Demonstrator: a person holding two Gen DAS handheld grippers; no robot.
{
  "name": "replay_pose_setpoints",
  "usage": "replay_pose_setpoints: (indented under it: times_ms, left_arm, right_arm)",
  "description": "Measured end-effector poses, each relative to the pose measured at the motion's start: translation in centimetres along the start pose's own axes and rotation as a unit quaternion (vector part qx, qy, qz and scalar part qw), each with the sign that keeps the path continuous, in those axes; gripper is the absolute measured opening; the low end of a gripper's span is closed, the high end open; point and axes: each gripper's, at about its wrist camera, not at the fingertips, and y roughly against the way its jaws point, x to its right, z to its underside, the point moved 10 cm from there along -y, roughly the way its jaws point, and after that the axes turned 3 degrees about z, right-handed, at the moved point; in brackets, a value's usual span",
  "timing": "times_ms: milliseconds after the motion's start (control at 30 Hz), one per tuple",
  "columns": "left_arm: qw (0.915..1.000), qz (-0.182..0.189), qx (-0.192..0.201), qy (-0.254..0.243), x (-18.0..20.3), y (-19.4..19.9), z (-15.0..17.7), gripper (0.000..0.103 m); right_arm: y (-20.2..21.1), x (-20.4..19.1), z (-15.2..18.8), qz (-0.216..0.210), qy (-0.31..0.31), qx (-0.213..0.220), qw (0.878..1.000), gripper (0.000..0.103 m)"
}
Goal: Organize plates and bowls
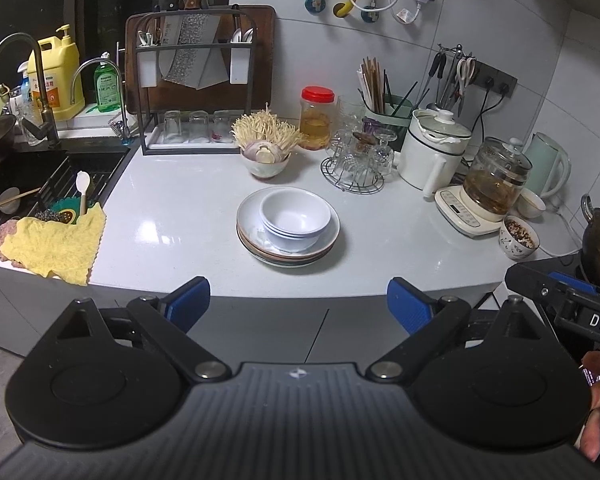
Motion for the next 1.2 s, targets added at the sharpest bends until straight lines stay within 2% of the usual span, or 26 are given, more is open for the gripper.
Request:
replay_pose_setpoints:
  times_ms: [433, 1200]
  left_arm:
    - [0.9999, -0.010, 0.006, 0.009, 0.7, 1.3, 1.1, 0.097]
    - [1.0000, 0.003, 0.004, 0.003, 1.6, 2.4, 2.3, 0.097]
  right_arm:
    - [1.1, 0.1, 0.7, -0.013, 0.017, -0.012, 1.000, 0.085]
    - [2.3, 0.3, 1.8, -0.007, 0.024, -0.012, 1.000, 0.085]
